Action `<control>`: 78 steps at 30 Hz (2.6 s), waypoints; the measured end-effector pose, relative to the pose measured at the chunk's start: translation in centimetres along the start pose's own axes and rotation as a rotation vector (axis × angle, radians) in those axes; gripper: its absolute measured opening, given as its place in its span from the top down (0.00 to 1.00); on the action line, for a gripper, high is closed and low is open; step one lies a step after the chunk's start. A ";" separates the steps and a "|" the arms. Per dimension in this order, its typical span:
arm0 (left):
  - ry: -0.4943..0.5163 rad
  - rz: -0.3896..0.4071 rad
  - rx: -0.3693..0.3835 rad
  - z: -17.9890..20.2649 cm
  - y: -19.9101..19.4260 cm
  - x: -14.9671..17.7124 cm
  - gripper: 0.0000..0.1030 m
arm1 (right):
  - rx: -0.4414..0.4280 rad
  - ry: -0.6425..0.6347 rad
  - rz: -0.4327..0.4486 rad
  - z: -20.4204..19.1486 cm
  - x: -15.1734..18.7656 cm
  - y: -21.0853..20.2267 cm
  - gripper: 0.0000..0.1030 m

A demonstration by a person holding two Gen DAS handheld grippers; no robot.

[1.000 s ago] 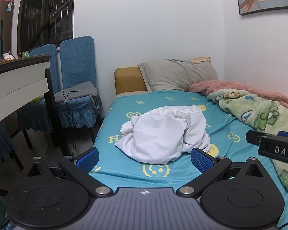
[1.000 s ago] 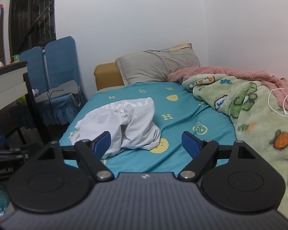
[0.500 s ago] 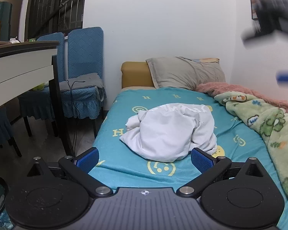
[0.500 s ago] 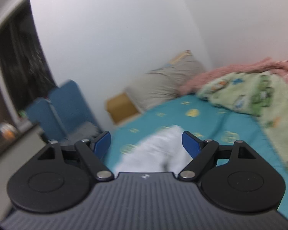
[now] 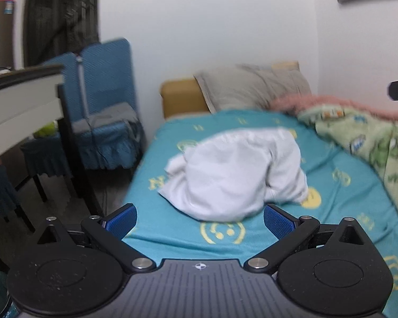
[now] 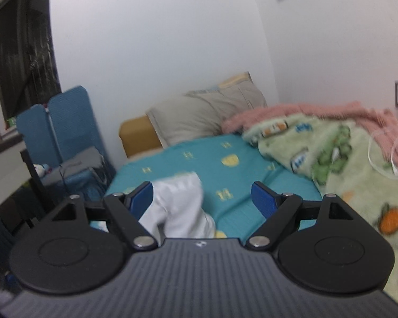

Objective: Fold clothes

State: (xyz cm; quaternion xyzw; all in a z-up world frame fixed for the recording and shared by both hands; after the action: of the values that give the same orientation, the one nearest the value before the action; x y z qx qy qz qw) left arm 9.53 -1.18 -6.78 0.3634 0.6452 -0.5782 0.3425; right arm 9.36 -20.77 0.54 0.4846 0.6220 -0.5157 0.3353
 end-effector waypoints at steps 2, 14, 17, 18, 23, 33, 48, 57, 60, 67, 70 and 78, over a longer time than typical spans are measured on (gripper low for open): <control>0.033 -0.036 0.019 1.1 2.1 0.1 0.03 | -0.005 0.016 -0.022 0.8 0.8 0.3 0.20; 0.237 -0.105 0.026 7.0 14.8 0.8 0.12 | 0.031 0.101 -0.078 3.9 2.4 3.0 0.20; 0.204 -0.139 0.030 6.8 17.5 1.0 0.22 | 0.069 0.109 -0.082 4.7 2.7 3.8 0.20; 0.180 -0.157 0.040 6.6 18.2 1.0 0.33 | 0.081 0.111 -0.083 5.0 2.8 4.0 0.20; 0.078 -0.177 0.067 4.8 19.7 0.7 0.68 | 0.129 0.110 -0.090 5.9 3.4 5.4 0.20; -0.024 -0.025 0.200 -0.5 12.6 -3.5 0.97 | 0.120 0.049 -0.126 4.7 4.7 7.8 0.20; -0.212 0.234 0.418 -9.0 -7.4 -4.4 0.97 | 0.062 -0.104 -0.003 -0.1 4.1 3.1 0.20; -0.279 0.110 0.389 -11.9 -3.3 -3.5 0.97 | -0.266 -0.201 -0.279 -7.9 9.5 3.9 0.20; -0.297 0.086 0.382 -12.5 -1.9 -3.3 0.97 | -0.313 -0.266 -0.358 -10.9 12.2 5.9 0.20; -0.277 0.067 0.339 -11.9 0.2 -3.2 0.97 | -0.198 -0.307 -0.377 -12.4 14.4 10.3 0.20; -0.271 0.059 0.352 -11.2 0.7 -3.2 0.97 | -0.102 -0.139 -0.312 -9.1 12.3 10.1 0.20; -0.217 0.137 0.425 -8.9 -1.1 -2.9 0.97 | 0.016 0.181 -0.291 -2.6 10.4 10.7 0.19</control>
State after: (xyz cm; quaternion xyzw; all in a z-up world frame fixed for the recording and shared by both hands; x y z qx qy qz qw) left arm 9.86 7.42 -2.86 0.4060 0.4423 -0.7119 0.3642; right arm 16.50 -15.62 -11.75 0.4365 0.7091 -0.5178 0.1960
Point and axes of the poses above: each gripper's, at about its wrist camera, not at the fingertips, and y roughly the way its jaws point, z to its right, x to its underside, the point moved 2 cm from there along y, roughly the way its jaws point, and after that the axes turned 1 degree about -y, right-handed, at the moved point
